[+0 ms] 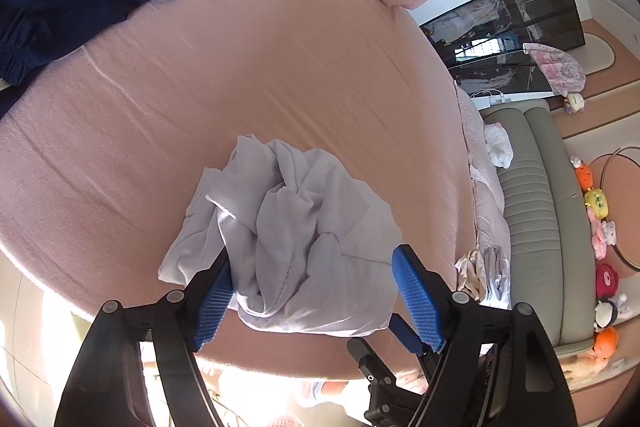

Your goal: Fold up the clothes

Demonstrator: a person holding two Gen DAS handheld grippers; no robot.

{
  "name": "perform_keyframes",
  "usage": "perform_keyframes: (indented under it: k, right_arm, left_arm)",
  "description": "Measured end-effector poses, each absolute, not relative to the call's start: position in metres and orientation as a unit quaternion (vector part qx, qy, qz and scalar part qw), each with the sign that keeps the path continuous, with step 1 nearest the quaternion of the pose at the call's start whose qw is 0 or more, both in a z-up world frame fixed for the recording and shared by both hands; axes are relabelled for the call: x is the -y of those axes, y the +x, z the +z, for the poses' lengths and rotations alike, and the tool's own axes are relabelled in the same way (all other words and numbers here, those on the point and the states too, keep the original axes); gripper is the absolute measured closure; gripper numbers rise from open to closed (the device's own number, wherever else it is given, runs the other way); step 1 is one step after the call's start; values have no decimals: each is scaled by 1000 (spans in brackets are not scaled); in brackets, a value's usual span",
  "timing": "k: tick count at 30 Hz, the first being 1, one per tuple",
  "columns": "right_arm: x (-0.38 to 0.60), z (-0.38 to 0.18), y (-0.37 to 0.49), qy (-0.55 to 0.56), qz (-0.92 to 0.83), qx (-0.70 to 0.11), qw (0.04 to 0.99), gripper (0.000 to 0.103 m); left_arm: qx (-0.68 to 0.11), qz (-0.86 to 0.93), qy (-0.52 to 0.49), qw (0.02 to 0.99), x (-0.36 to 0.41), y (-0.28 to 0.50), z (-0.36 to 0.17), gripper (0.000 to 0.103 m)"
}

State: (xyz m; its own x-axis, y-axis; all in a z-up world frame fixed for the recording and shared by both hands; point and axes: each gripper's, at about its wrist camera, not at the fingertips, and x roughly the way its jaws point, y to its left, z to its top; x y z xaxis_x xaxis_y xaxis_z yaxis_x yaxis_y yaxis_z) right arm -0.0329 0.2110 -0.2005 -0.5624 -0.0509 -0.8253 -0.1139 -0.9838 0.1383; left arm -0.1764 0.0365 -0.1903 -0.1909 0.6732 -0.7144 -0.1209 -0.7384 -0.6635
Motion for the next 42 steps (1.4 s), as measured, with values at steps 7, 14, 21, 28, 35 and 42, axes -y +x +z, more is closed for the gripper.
perform_keyframes:
  k: [7,14,21,28,35,42]
  right_arm:
    - [-214,-201,-34,-460,883,-90,18,31]
    - [-205,-211,-43,-460,884,-78,21,31]
    - [-199,-213,-51,-438,896,-62,42,32]
    - [-203,-227,-49,-466,879,-86,55,74]
    - [-206,-231,-42,-468,879,-79,37,74]
    - [-210,-221,-28,-489,868,-87,-18,33]
  left_arm:
    - [195,744,-584,258,-44,-160,-192,26]
    - [145,764,-586,227,-56,-159,-200,26]
    - [136,785,-574,190,-43,-167,-207,33]
    - [123,799,-566,162,-36,-169,-213,33]
    - [-14,839,-526,136,-57,-156,-197,28]
    - [89,803,-553,203,-54,-156,-175,29]
